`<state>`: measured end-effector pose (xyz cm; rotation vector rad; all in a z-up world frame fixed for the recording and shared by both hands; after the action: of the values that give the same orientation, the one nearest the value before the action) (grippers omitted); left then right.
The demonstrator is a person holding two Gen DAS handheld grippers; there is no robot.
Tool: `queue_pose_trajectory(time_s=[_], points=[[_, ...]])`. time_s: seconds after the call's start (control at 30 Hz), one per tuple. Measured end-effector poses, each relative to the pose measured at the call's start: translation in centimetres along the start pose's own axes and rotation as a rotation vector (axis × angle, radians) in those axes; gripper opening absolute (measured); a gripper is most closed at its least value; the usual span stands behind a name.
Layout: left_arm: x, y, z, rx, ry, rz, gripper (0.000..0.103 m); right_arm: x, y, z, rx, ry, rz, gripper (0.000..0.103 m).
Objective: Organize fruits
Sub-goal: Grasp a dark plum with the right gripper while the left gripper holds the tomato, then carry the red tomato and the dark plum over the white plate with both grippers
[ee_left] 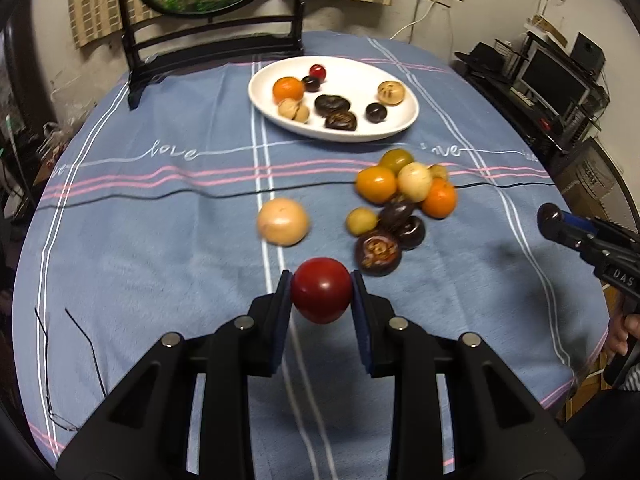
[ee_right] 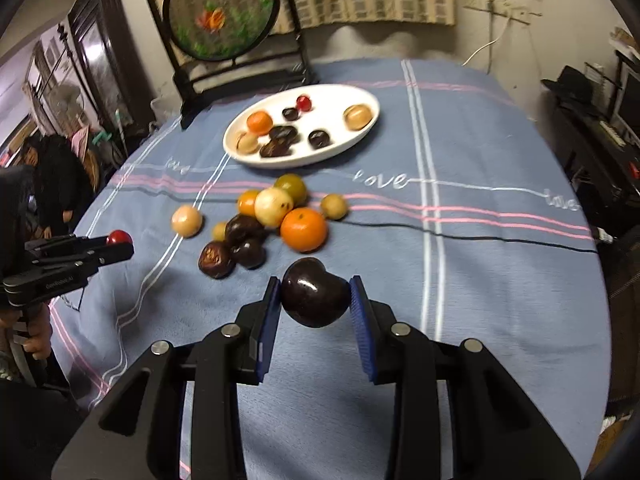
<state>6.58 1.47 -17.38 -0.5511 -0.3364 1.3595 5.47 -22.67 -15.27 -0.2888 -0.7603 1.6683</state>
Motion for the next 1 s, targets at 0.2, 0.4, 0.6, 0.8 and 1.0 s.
queue_pose_trajectory(time_s=[0.2, 0.4, 0.6, 0.8, 1.0], points=[[0.1, -0.9, 0.8, -0.016, -0.009, -0.001, 0.029, 0.8, -1.5, 1.6, -0.052, -0.013, 0.018, 0.035], [0.8, -1.0, 0.7, -0.013, -0.014, 0.021, 0.029, 2.3, -2.3, 1.5, -0.057, -0.036, 0.064, 0.035], [0.9, -0.9, 0.2, 0.002, -0.016, 0.027, 0.029, 2.7, -2.3, 1.0, -0.045, -0.045, 0.077, 0.035], [0.8, -1.6, -0.4, 0.013, -0.016, 0.021, 0.029, 2.7, -2.5, 0.7, -0.045, -0.048, 0.078, 0.035], [0.3, -3.5, -1.4, 0.017, -0.012, -0.006, 0.029, 2.7, -3.4, 0.0, -0.041, -0.060, 0.075, 0.035]])
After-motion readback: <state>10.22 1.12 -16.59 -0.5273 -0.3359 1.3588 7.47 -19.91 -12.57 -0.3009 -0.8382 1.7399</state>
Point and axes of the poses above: each gripper's, at about its wrist camera, not at the fingertips, and z roughly against the way its jaws point, x to its left, y to its underside, the point moved 7 cm from there along -z, roughly the way its jaws point, and after that the axes turned 1 degree about -z, right-handed, at the moved point
